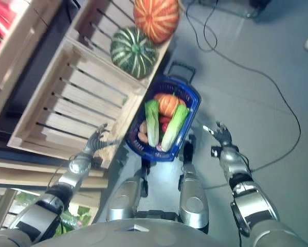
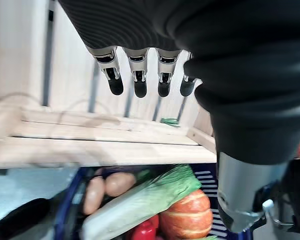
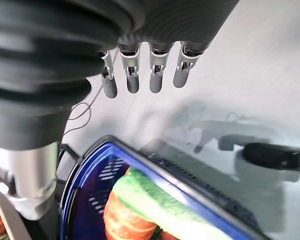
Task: Pick up fruits and vegetables into the basket
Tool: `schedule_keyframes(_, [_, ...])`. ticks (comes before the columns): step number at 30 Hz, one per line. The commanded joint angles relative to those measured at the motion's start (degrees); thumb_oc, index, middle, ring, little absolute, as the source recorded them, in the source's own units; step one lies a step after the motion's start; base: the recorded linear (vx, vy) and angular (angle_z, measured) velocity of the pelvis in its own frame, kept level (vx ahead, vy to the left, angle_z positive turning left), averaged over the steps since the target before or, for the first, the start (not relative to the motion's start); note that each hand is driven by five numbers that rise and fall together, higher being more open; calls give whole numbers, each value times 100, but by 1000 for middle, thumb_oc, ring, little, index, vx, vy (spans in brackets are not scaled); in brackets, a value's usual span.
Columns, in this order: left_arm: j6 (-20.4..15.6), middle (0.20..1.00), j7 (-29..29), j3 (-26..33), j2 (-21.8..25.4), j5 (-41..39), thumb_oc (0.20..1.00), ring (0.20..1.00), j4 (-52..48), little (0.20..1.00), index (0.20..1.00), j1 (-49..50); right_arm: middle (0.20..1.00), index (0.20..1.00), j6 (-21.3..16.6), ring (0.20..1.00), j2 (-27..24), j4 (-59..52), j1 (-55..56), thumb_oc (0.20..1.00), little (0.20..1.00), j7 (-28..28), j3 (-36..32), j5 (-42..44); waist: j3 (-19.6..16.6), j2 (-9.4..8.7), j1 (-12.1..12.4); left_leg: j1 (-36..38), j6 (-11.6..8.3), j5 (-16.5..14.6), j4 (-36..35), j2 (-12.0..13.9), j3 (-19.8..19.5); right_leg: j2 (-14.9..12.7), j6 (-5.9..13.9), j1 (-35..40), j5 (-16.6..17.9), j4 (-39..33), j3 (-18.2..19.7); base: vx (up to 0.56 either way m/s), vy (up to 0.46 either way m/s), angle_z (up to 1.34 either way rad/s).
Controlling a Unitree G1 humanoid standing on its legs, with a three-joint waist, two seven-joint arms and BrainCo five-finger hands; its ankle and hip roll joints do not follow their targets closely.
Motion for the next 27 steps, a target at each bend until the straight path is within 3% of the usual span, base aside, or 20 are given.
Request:
schedule_keyframes(1, [80, 1000, -365, -18, -106, 272, 1000, 1000, 748, 1000, 1000, 378, 1000, 1000, -33, 1000, 163, 519, 537, 1000, 1000, 262, -76, -236, -874, -180, -66, -236, 60, -303, 176, -226, 23, -141, 476, 314, -630, 365, -124, 156, 20, -20])
schedule_keyframes(5, [264, 1000, -765, 150, -245, 386, 1000, 1000, 1219, 1000, 1000, 586, 1000, 1000, 392, 1000, 289, 980, 844, 1000, 1000, 608, -200, -595, -1165, -211, -92, 73, 80, -450, 206, -186, 90, -144, 482, 597, -707, 353, -91, 152, 22, -10])
schedule_keyframes(16, [649, 1000, -1067, 229, -385, 573, 1000, 1000, 1533, 1000, 1000, 630, 1000, 1000, 1105, 1000, 474, 1614, 1168, 1000, 1000, 856, -367, -1102, -1425, -227, -162, 591, 104, -672, 79, -114, 128, -213, 556, 1052, -844, 292, -98, 44, 11, -3])
schedule_keyframes(27, [777, 1000, -1276, 242, -426, 518, 1000, 1000, 1630, 1000, 1000, 603, 1000, 1000, 1223, 1000, 501, 1655, 1130, 1000, 1000, 976, -286, -1241, -1549, -293, -121, 677, 62, -706, 11, -47, 119, -244, 593, 1161, -768, 101, -136, 0, 0, 0])
